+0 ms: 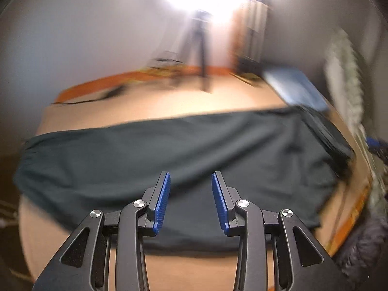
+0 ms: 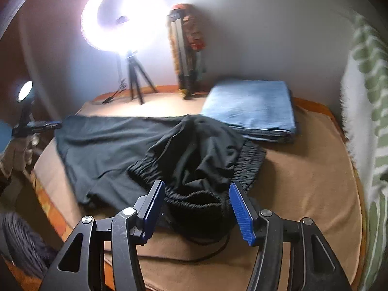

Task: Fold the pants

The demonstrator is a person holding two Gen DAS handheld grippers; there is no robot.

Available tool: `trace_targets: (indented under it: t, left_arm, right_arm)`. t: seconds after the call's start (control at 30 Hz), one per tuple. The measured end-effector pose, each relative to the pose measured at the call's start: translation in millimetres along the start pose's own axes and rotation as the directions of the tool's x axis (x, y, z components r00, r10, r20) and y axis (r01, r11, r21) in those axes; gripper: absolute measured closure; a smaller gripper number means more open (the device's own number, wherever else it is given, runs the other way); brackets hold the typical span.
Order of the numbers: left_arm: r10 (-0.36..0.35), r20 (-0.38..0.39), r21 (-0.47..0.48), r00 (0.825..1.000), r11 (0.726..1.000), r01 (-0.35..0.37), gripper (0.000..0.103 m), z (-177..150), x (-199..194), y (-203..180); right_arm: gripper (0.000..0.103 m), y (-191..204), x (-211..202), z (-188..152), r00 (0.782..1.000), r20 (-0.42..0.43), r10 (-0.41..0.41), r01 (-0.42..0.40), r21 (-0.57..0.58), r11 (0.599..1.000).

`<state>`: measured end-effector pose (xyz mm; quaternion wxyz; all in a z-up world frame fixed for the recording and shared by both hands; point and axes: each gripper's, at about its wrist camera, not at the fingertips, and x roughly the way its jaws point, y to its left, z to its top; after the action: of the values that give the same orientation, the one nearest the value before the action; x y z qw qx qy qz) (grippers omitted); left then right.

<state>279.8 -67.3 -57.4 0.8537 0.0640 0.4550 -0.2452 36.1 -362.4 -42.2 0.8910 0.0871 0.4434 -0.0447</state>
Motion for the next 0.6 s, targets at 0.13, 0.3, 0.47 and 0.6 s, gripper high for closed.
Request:
trace_targets:
  t: [0.13,0.3,0.47,0.6]
  left_arm:
    - [-0.106,-0.055,0.053,0.993,0.993,0.108,0.069,-9,16,-51]
    - [-0.199,-0.135,0.101,0.971,0.972,0.214,0.069,-23,36,-110]
    - [-0.227,-0.204,0.164,0.952,0.951,0.262,0.069,-39,47,-146]
    - [-0.220,-0.224,0.220,0.949,0.938,0.269,0.069,-47,59,-166]
  right_arm:
    - [0.045,17,8,-3,0.998,-0.021,0.056,-0.058,-0.095,0.994]
    - [0.040,36,29,-3,0.992,-0.078,0.095,-0.110,-0.217,0.970]
    - [0.040,56,56,-9,0.987,-0.143,0.079,-0.125,-0.349,0.929]
    - [0.062,65,75,-14,0.984,-0.175,0.026,-0.102,-0.442,0.891]
